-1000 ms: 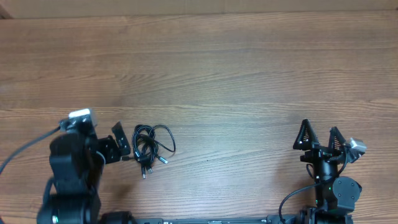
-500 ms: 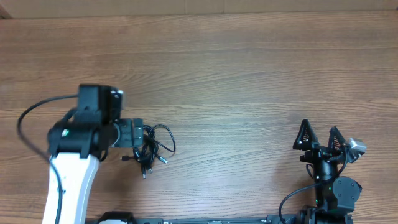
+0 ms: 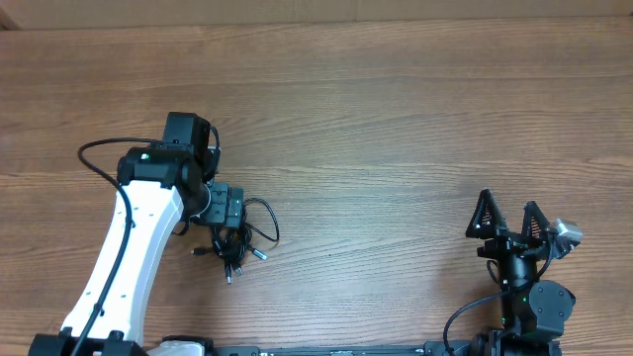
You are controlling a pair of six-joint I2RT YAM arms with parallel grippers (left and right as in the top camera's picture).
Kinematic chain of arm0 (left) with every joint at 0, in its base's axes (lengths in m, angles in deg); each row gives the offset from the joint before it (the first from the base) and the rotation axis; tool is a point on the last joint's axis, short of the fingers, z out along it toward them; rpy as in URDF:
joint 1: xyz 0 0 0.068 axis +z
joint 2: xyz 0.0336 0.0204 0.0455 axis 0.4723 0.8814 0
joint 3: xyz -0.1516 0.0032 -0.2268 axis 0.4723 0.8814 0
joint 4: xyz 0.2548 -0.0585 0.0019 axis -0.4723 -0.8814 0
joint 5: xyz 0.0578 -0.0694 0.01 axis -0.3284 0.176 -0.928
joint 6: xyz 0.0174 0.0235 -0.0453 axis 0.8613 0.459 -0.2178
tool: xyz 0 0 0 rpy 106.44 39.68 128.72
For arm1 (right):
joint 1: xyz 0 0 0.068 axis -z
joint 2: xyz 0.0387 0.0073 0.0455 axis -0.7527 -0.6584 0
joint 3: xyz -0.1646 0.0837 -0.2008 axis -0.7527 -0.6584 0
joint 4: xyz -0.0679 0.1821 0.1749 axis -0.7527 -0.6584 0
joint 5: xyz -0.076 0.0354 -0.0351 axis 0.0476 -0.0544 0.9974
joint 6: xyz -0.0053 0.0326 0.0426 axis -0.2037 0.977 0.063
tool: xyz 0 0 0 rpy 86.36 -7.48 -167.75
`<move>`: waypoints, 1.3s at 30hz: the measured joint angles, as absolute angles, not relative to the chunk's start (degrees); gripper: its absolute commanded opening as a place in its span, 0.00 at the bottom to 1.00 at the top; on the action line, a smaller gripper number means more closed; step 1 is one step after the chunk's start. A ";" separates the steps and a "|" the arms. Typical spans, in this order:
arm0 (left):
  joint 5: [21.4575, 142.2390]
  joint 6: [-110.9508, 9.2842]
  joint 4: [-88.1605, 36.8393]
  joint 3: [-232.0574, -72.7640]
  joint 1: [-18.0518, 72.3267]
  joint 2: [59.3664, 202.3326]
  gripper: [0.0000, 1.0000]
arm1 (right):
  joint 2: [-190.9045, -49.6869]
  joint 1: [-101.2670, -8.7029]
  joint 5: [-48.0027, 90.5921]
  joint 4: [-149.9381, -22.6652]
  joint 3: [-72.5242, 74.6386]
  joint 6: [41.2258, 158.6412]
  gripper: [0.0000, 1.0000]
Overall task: Untangle cables
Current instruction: 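Move the left gripper down onto the black cable bundle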
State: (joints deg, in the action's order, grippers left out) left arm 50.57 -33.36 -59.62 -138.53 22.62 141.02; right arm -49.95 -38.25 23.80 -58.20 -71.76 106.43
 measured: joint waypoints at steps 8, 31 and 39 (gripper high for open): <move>49.96 -24.33 -57.80 -138.55 22.65 144.87 1.00 | -49.95 -38.25 23.78 -58.23 -71.76 106.43 1.00; 48.21 -10.32 -53.50 -138.53 26.54 155.01 1.00 | -49.95 -38.23 23.80 -58.23 -71.76 106.45 1.00; 49.33 -5.95 -49.76 -135.49 31.32 155.01 1.00 | -49.95 -38.23 23.78 -58.20 -71.76 106.45 1.00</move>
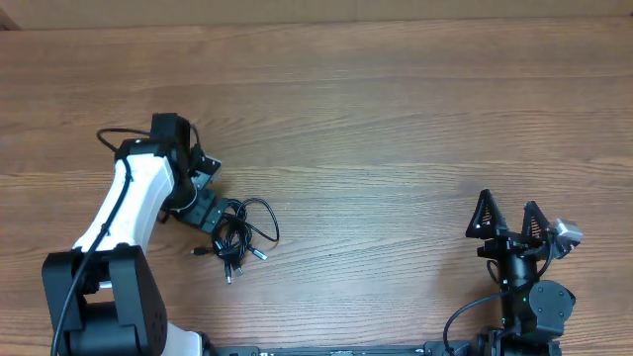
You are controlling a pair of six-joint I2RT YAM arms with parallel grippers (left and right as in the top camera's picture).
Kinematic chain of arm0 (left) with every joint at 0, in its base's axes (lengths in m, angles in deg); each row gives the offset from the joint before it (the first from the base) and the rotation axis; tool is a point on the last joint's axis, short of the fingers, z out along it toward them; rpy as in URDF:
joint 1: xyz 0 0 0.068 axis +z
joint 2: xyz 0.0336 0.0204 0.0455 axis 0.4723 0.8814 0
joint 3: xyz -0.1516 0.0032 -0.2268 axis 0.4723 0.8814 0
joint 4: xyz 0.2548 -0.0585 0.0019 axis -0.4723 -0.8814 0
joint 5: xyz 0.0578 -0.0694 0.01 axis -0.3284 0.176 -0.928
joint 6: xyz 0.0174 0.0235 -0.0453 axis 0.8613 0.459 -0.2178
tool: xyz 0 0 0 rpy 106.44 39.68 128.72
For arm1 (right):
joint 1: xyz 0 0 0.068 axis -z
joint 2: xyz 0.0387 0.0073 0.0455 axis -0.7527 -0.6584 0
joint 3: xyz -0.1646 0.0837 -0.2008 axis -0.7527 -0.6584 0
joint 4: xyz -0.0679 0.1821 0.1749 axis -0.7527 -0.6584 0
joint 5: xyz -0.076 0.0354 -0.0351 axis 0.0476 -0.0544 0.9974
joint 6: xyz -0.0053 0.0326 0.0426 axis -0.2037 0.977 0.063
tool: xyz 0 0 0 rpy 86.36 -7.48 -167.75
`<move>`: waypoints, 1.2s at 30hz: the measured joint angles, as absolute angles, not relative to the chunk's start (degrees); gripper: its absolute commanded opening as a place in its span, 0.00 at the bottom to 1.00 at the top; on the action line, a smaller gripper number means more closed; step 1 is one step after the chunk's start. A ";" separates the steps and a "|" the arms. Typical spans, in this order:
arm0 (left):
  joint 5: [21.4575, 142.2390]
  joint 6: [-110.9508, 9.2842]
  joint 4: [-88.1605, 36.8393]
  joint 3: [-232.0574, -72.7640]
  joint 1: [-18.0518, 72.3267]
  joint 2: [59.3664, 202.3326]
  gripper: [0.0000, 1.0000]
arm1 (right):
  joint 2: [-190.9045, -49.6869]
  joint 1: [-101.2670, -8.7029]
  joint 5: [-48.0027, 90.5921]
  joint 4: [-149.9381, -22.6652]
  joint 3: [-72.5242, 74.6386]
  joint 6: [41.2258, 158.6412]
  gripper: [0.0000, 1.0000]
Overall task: Untangle cables
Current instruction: 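Move the left gripper down onto the black cable bundle, then grasp the cable bundle with the left gripper and lift it up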
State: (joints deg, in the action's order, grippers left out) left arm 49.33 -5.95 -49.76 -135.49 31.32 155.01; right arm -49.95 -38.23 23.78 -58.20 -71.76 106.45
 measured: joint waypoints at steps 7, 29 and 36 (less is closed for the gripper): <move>52.58 -4.07 -45.23 -130.84 31.17 155.01 1.00 | -49.95 -38.25 23.80 -58.20 -71.76 106.43 1.00; 63.73 -7.26 -28.45 -122.47 31.17 155.01 0.04 | -49.95 -38.23 23.82 -58.20 -71.76 106.43 1.00; 71.25 -14.56 -25.61 -122.16 31.17 155.01 0.04 | -49.95 -38.25 23.80 -58.20 -71.76 106.45 1.00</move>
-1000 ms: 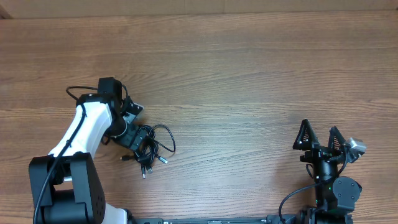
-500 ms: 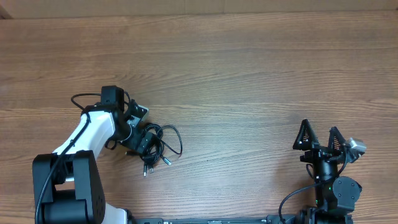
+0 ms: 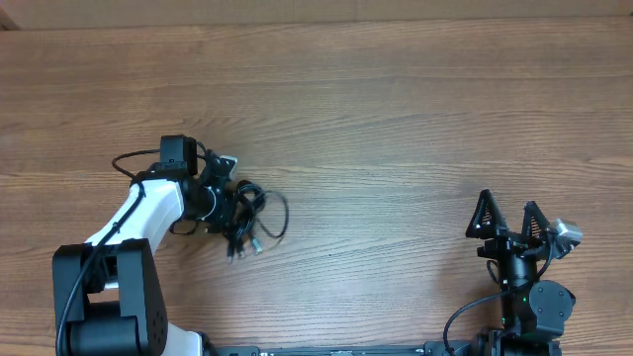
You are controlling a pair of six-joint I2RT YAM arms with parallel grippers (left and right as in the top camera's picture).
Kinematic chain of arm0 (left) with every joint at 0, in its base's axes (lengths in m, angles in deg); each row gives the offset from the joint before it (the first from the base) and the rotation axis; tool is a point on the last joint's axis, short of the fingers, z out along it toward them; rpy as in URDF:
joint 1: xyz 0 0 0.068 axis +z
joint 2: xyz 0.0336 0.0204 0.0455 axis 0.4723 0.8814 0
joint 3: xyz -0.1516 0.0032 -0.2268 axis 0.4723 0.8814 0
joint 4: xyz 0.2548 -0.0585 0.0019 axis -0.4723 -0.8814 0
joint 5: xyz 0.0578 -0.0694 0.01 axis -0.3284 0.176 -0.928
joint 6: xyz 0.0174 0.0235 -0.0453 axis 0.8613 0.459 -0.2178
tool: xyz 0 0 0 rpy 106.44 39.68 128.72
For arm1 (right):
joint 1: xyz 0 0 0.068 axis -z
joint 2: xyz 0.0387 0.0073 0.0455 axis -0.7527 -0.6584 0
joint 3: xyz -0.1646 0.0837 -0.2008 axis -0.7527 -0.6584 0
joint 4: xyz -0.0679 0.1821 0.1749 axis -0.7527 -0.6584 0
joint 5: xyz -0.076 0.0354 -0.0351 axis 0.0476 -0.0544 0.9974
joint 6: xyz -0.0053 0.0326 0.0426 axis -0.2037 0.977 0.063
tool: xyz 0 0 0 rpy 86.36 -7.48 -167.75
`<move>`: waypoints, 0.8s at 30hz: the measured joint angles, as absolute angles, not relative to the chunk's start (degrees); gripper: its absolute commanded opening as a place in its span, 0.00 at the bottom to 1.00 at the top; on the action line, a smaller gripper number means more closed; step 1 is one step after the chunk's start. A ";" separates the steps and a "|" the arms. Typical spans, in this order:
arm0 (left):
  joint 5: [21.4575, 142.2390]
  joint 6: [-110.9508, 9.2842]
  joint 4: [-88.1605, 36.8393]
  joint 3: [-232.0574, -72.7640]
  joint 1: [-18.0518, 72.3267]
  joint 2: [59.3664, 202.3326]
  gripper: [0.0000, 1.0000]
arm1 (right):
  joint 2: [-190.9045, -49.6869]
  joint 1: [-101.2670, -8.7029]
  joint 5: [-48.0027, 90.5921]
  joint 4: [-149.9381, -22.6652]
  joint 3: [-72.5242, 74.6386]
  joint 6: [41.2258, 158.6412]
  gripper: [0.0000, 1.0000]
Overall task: Untangle cables
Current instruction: 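Grasp the cable bundle with the left gripper and lift it up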
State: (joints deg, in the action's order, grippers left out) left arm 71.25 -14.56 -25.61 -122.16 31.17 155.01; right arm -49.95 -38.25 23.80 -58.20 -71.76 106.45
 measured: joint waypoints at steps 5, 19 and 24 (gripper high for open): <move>81.19 -18.34 -21.48 -121.83 31.17 155.01 0.04 | -49.95 -38.25 23.80 -58.25 -71.76 106.43 1.00; 92.62 -22.82 -17.10 -123.10 17.97 150.62 0.04 | -49.95 -38.23 23.78 -58.23 -71.76 106.43 1.00; 80.45 -27.74 -16.21 -125.05 8.77 143.67 0.04 | -49.95 -38.23 23.80 -58.23 -71.76 106.43 1.00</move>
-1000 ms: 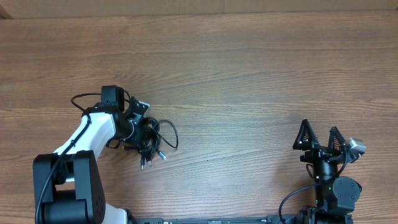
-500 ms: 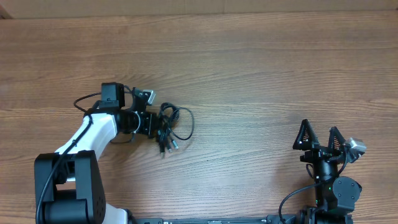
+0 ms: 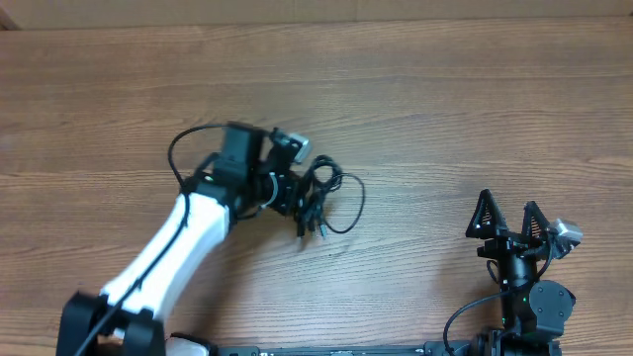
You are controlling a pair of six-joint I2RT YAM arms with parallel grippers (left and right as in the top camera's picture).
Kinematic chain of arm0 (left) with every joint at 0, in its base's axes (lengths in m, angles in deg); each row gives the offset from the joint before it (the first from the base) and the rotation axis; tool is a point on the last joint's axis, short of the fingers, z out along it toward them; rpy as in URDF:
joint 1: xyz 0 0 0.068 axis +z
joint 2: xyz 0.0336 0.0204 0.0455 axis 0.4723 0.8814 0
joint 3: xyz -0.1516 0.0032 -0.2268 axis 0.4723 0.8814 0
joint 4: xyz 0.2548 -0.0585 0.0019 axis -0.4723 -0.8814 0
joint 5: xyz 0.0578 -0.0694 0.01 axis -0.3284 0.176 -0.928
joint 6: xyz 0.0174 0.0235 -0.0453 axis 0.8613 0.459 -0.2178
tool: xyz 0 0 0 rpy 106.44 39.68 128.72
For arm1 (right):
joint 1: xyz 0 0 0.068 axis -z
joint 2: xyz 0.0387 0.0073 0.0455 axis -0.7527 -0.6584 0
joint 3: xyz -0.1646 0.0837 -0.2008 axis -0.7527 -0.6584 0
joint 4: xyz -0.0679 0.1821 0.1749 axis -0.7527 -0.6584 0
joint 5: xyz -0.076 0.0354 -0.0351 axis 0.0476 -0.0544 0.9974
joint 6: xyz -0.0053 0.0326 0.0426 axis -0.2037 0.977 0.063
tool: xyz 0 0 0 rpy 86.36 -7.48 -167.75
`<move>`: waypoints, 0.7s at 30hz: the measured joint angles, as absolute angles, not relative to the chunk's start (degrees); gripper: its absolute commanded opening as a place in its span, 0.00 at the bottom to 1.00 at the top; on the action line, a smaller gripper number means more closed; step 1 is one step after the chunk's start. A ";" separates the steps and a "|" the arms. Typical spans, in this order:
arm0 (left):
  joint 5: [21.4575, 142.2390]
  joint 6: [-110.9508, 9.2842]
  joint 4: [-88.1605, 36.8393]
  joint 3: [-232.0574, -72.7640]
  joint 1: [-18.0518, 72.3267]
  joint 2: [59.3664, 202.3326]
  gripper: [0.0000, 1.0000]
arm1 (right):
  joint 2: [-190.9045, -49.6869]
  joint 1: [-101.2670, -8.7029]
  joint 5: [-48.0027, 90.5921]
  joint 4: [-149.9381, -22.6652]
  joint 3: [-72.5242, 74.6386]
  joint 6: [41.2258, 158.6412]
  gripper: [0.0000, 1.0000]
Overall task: Untangle cables
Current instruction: 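Grasp the cable bundle with the left gripper and lift it up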
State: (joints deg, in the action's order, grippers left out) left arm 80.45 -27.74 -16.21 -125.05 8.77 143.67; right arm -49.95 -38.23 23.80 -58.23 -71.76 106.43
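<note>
A tangled bundle of black cables with silver plugs hangs from my left gripper, which is shut on it left of the table's middle. A loop of the cable curves out to the right of the bundle. My right gripper stands open at the front right, far from the cables, with nothing between its fingers.
The brown wooden table stretches around both arms. My left arm's white link runs from the front left edge toward the middle. The right arm's base sits at the front right edge.
My left gripper has moved to the right and slightly farther back with the cable bundle in it. The bundle has gone along toward the table's middle. The right arm has not moved.
My left gripper stood over the cable bundle at the left of the table. Then it was at the bundle's left edge, low on the table. Then it held the bundle, shifted a little back. Now the bundle is carried toward the middle.
</note>
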 measured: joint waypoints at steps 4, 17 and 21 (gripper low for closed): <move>73.32 -32.03 -14.94 -125.42 3.24 139.80 0.04 | -49.95 -38.25 23.80 -58.23 -71.76 106.45 1.00; 64.87 -43.63 -15.81 -125.42 -6.40 139.23 0.04 | -49.95 -38.23 23.88 -58.25 -71.76 106.43 1.00; 64.21 -45.80 -15.75 -125.42 -6.62 138.60 0.04 | -49.95 -38.25 24.21 -57.18 -71.76 106.75 1.00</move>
